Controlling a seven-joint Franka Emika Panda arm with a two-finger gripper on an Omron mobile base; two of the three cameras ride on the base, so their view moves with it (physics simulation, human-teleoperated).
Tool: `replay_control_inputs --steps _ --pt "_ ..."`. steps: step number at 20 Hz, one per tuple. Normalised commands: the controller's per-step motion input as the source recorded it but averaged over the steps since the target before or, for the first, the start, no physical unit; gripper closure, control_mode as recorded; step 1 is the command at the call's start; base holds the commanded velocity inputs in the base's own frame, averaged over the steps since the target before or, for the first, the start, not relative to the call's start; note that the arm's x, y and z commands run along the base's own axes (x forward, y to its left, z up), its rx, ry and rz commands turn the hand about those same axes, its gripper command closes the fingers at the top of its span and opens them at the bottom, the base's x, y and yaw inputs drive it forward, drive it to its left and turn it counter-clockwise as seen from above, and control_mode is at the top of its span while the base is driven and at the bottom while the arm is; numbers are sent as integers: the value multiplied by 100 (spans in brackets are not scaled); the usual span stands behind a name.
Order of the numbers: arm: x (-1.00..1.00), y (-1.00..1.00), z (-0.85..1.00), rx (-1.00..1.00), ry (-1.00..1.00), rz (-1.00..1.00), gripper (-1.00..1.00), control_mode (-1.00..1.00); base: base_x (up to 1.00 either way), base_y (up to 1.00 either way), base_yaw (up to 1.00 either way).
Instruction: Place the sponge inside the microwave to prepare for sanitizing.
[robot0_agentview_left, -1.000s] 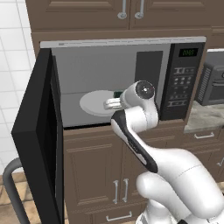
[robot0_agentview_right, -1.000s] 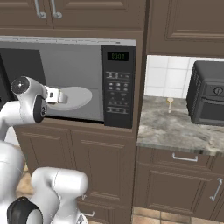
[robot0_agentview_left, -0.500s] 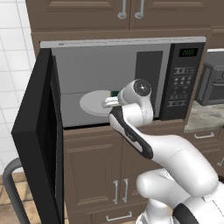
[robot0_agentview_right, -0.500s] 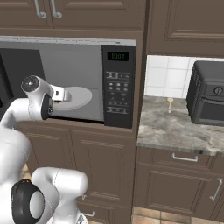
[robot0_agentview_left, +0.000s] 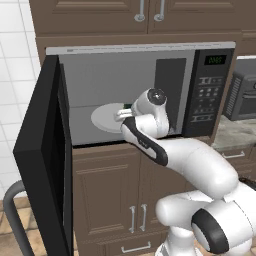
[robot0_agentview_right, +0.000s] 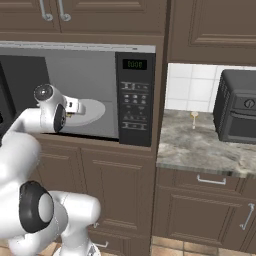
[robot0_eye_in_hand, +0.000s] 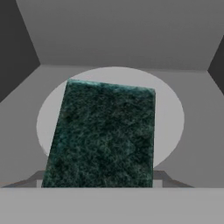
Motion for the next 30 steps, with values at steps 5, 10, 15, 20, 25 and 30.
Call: replay_control_inputs --steps 5,10,15,20,25,30 --pt "32 7 -15 0 0 3 100 -100 0 0 0" --pt "27 7 -20 0 0 1 100 -100 0 0 0" --pt "24 6 -18 0 0 0 100 -100 0 0 0" --pt "29 8 -16 0 0 0 100 -100 0 0 0" --pt "26 6 -14 0 0 1 100 -100 0 0 0" --pt "23 6 -15 0 3 0 100 -100 0 0 0"
